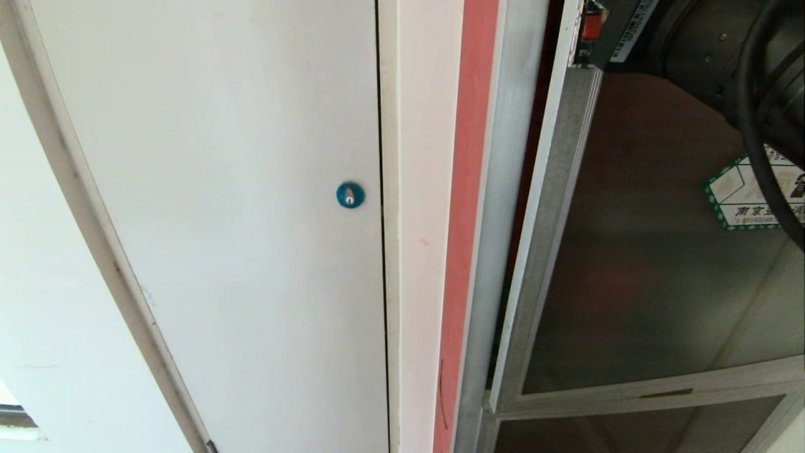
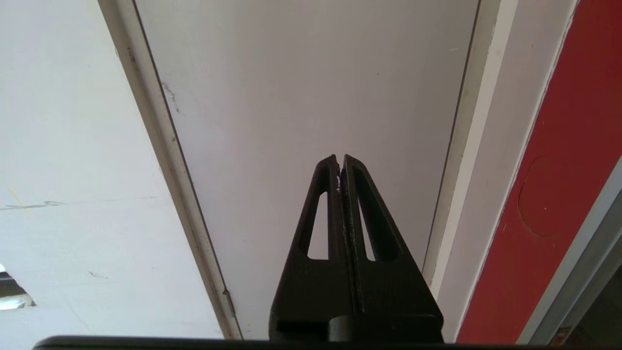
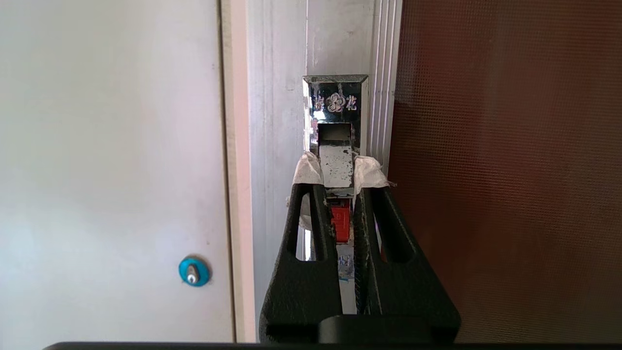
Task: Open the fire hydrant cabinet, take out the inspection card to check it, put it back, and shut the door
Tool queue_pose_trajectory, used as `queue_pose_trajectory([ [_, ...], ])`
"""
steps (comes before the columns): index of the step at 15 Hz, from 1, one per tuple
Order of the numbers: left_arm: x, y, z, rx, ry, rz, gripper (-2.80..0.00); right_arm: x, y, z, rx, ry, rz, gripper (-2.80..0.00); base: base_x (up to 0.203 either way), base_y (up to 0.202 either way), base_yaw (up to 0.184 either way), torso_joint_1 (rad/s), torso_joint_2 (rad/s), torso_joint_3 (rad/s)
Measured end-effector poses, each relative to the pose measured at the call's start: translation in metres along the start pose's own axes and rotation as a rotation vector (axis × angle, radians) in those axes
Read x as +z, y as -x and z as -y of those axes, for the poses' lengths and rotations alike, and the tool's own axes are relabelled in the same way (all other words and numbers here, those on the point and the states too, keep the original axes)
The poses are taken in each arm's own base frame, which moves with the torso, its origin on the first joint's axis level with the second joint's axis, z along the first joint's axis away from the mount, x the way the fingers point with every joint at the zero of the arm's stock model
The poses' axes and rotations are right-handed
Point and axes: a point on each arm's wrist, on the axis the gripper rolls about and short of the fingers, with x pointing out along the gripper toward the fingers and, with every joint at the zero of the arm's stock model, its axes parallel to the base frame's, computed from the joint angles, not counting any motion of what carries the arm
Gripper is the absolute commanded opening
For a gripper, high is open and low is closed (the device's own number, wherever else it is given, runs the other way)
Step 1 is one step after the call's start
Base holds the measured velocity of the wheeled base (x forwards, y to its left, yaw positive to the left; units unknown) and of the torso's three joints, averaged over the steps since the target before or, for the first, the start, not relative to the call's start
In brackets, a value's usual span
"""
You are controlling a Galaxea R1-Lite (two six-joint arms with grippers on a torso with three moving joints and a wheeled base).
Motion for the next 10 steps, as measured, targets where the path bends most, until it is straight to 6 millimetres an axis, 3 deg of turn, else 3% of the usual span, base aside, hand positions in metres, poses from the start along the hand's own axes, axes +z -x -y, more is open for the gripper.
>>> queue_pose_trajectory([
  [8, 0.0000, 0.0000, 0.0000, 0.000, 0.000, 0.000, -2.80, -0.0046, 0.0082, 0.0052, 0.007, 0.013, -0.017, -2.80, 0.000, 0.000, 0.000, 0.000, 0.00, 0.000],
  [9, 0.0000, 0.0000, 0.0000, 0.000, 0.000, 0.000, -2.80, -0.0047, 0.0080, 0.0052, 0.007, 0.014, -0.018, 0.00, 0.000, 0.000, 0.000, 0.000, 0.00, 0.000],
  [10, 0.0000, 0.0000, 0.0000, 0.000, 0.000, 0.000, -2.80, -0.0042, 0.0079, 0.0053, 0.003, 0.016, -0.018, 0.00, 0.000, 0.000, 0.000, 0.000, 0.00, 0.000],
])
